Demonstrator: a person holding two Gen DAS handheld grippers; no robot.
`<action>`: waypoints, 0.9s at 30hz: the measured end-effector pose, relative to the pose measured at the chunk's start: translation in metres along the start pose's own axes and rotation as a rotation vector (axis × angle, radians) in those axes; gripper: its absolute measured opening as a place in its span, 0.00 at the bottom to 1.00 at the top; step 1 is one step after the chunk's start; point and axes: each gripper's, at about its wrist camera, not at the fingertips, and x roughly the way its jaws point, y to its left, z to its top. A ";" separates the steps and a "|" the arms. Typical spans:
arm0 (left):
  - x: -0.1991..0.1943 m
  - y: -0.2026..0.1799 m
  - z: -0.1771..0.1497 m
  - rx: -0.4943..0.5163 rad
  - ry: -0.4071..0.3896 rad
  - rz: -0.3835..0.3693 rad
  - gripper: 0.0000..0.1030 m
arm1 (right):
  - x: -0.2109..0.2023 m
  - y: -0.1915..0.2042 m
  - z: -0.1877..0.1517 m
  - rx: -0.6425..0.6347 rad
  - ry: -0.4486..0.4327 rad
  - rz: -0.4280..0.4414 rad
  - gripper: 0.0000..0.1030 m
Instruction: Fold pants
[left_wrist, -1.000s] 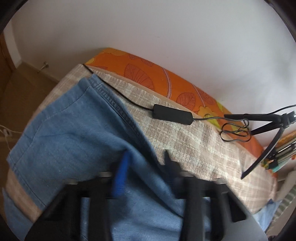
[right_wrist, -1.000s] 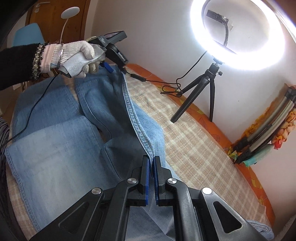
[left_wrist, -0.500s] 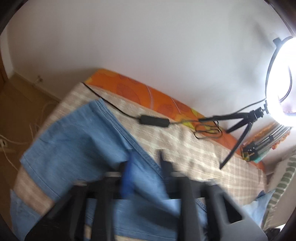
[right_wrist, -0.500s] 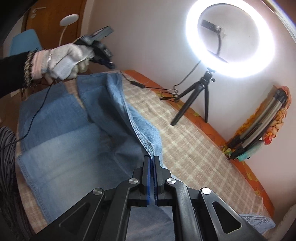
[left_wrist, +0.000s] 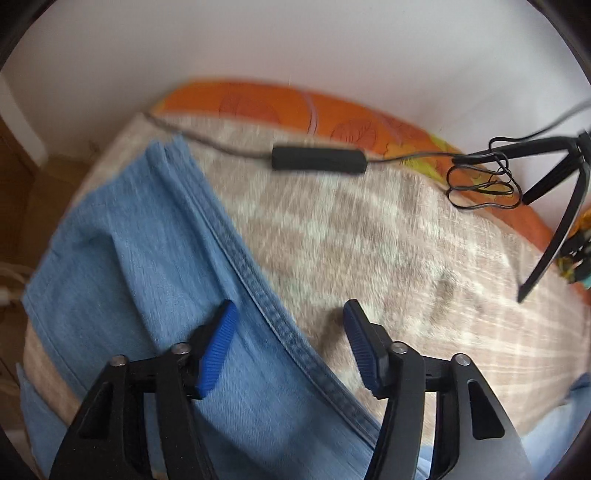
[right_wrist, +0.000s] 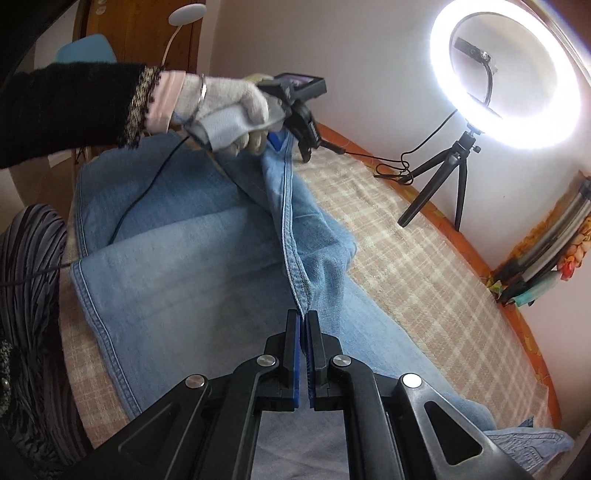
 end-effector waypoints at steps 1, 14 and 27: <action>-0.001 -0.003 -0.004 0.042 -0.045 0.037 0.30 | 0.001 -0.001 0.000 0.002 -0.004 0.000 0.00; -0.060 0.064 -0.024 -0.145 -0.188 -0.115 0.01 | -0.013 -0.005 0.007 0.034 -0.057 -0.063 0.00; -0.159 0.108 -0.089 -0.140 -0.350 -0.155 0.01 | -0.060 0.012 0.009 0.035 -0.100 -0.129 0.00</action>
